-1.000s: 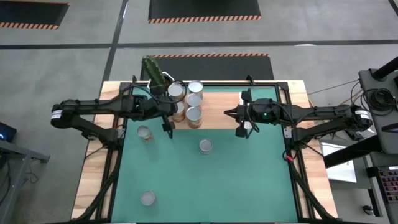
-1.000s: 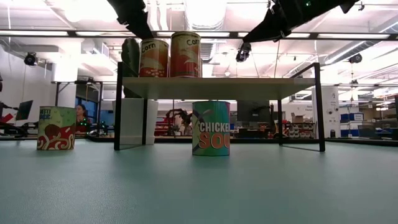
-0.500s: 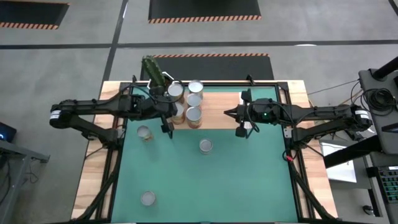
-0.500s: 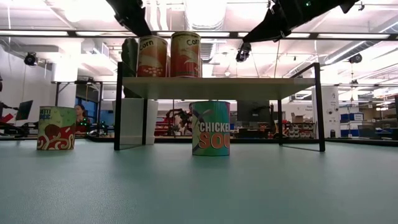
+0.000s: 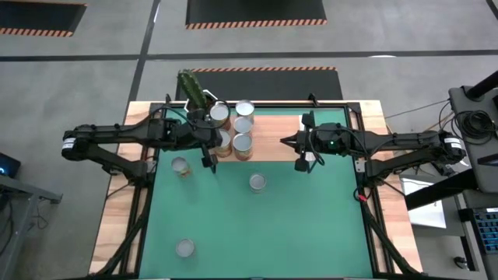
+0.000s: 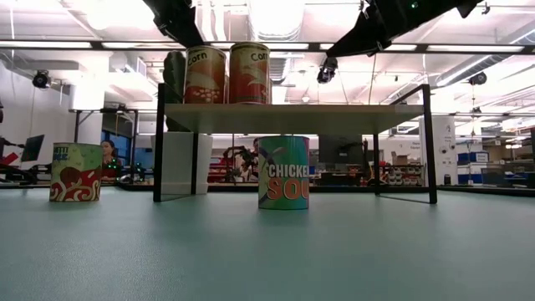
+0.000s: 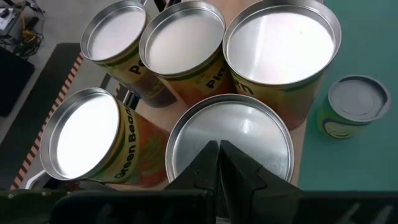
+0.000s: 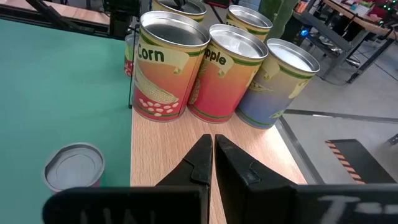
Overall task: Pick and place cans onto a shelf
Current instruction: Adjust the cans on the shelf
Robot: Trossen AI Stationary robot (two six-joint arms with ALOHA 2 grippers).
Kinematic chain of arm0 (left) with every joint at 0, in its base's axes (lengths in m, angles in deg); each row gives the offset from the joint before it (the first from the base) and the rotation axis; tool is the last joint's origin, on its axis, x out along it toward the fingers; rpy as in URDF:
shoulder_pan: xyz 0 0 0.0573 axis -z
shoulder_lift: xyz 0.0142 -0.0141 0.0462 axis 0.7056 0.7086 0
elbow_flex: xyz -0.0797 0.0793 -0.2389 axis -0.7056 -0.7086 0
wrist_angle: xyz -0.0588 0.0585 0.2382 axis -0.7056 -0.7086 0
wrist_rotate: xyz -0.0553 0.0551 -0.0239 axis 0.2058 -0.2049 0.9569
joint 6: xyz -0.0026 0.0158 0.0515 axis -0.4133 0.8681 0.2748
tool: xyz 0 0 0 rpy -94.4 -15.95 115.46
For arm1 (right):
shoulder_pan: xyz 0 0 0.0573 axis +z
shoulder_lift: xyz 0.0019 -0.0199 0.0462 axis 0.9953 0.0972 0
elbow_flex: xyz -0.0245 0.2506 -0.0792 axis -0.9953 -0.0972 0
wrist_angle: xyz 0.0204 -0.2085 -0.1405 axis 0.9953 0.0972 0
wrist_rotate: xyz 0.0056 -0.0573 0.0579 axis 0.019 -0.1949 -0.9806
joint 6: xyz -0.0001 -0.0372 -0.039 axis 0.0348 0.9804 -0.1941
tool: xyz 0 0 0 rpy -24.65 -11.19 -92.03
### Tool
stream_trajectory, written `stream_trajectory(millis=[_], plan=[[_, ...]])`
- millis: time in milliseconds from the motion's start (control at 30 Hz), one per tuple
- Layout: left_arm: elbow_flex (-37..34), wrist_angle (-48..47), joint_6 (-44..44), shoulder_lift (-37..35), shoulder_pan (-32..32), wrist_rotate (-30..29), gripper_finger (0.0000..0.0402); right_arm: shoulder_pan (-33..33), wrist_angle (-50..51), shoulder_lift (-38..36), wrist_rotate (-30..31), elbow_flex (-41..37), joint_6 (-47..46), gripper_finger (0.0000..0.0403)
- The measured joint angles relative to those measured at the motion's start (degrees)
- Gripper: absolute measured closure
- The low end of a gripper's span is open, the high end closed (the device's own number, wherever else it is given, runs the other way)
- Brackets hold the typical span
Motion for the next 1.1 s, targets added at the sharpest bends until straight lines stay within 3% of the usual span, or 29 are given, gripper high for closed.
stream_trajectory(millis=[333, 567, 733, 800, 1000, 1100], plan=[[4.07, -0.62, 0.17, -0.20, 0.10, 0.04, 0.0402, 0.02, -0.04, -0.02, 0.00, 0.00, 0.00, 0.0394], [6.69, -2.10, 0.22, -0.24, 1.51, 9.28, 0.0402, 0.00, -0.07, 0.00, 0.00, 0.00, 0.00, 0.0394], [6.20, -2.36, 1.61, -0.24, 1.97, 9.23, 0.0402, 0.00, -0.18, 0.00, 0.00, 0.00, 0.32, 0.0394], [6.16, -2.09, 3.59, -0.24, 1.89, 5.95, 0.0402, 0.00, -0.50, 0.00, 0.00, 0.00, 0.63, 0.0394], [6.45, 0.74, 13.47, -0.24, 0.86, -15.01, 0.0402, 0.00, -0.66, 0.00, 0.00, 0.00, 0.57, 0.0394], [6.45, 2.71, 16.84, -0.24, -1.80, -14.71, 0.0402, 0.00, -0.66, 0.00, 0.00, 0.00, 0.54, 0.0394]])
